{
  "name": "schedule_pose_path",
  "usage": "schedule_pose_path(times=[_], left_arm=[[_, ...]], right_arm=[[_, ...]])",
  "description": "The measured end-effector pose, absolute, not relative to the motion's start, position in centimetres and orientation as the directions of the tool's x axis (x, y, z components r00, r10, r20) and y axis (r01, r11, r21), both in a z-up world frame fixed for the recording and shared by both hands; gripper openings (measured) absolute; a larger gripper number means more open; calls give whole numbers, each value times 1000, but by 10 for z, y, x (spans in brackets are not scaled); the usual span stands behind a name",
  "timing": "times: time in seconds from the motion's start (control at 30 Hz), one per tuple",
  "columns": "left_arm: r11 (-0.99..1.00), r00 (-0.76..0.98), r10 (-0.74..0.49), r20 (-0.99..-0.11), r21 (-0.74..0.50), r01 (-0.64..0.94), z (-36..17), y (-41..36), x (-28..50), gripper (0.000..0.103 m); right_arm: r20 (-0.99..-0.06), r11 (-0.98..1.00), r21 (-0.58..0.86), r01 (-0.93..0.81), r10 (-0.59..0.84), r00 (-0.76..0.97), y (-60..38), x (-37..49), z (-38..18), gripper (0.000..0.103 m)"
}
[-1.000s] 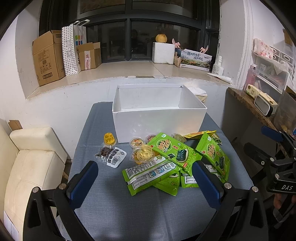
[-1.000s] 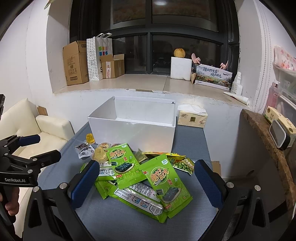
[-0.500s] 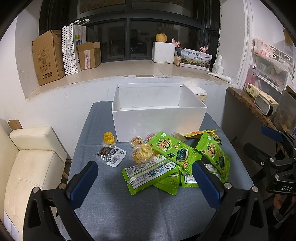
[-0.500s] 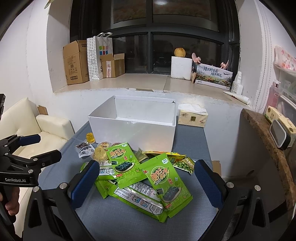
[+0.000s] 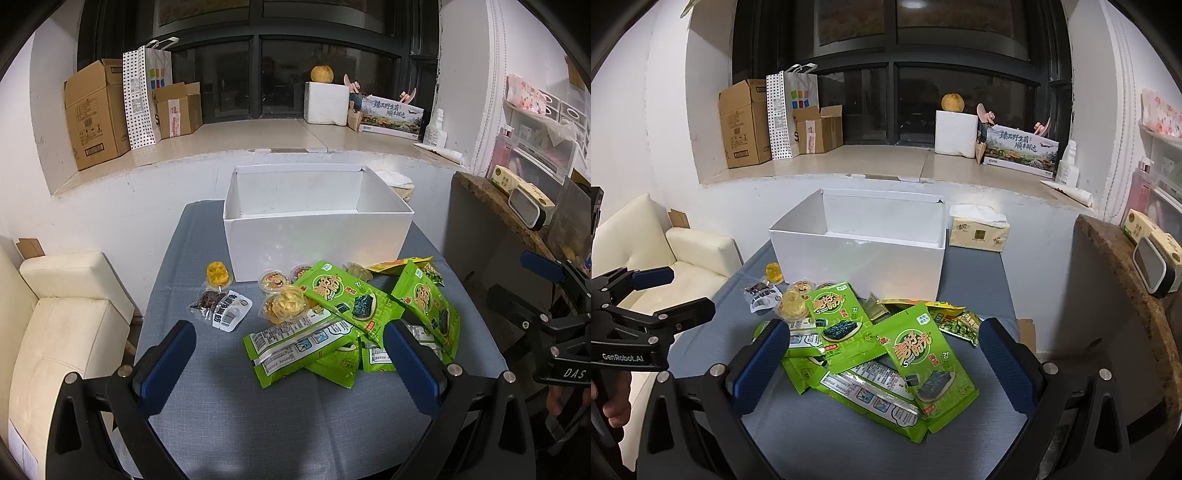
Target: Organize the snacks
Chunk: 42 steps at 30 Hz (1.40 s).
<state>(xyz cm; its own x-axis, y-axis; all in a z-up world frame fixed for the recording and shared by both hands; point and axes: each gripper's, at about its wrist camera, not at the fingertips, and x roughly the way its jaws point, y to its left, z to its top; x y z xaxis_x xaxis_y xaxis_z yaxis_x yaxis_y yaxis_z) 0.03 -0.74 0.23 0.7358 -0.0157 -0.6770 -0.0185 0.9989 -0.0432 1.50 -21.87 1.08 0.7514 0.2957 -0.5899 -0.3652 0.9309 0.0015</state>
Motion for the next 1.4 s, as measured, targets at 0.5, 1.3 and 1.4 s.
schedule_pose_path(times=[0.5, 1.3, 1.4], left_arm=[[999, 714, -16, -700, -46, -23, -11, -6, 3, 103], [987, 636, -114, -763, -161, -16, -49, -14, 33, 103], [975, 611, -160, -775, -219, -23, -59, -30, 59, 103]], right_arm=[[-722, 859, -40, -511, 329, 609, -241, 81, -64, 103], [-749, 839, 12, -544, 368, 551, -257, 101, -85, 81], [-719, 868, 27, -496, 361, 594, -269, 80, -69, 81]])
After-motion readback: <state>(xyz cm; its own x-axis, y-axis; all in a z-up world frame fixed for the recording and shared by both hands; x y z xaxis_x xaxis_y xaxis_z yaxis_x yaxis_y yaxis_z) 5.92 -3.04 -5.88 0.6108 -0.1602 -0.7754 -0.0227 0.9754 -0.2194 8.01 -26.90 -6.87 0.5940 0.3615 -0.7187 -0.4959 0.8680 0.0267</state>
